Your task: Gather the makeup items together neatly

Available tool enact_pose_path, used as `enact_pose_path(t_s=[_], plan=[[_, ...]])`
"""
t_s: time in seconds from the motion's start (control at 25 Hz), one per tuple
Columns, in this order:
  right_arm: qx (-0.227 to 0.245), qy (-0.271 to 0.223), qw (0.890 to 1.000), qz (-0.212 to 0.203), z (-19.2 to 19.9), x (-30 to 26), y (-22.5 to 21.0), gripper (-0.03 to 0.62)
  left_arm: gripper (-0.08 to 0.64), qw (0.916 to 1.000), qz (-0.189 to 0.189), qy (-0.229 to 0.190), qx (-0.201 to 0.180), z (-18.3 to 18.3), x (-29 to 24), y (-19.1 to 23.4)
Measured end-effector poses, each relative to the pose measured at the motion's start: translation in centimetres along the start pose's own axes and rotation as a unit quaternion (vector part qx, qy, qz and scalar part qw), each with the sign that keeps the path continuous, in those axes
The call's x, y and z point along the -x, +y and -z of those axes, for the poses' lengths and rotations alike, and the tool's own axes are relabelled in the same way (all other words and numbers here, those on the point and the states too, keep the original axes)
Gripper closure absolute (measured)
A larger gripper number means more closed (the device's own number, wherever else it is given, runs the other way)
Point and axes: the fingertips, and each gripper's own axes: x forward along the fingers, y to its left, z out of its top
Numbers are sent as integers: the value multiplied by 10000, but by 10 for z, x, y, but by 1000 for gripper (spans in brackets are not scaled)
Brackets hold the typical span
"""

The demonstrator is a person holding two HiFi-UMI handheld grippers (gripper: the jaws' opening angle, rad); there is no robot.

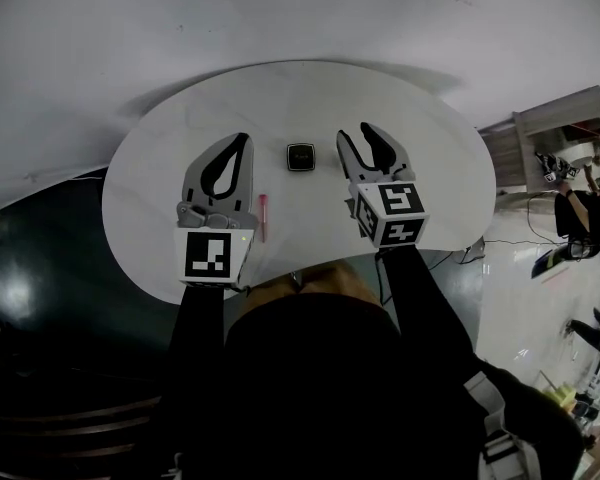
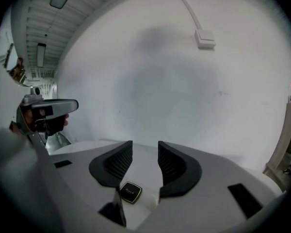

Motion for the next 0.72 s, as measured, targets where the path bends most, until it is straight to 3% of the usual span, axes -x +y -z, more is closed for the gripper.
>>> enact_pose_path(t_s=[0.16, 0.72], plan=[[58, -182, 9998, -43, -17, 3, 12, 416, 544, 10000, 23, -56, -13, -4, 2, 5], [58, 68, 9993, -362, 2, -6, 76, 416, 544, 9999, 97, -79, -75, 4, 35, 28]])
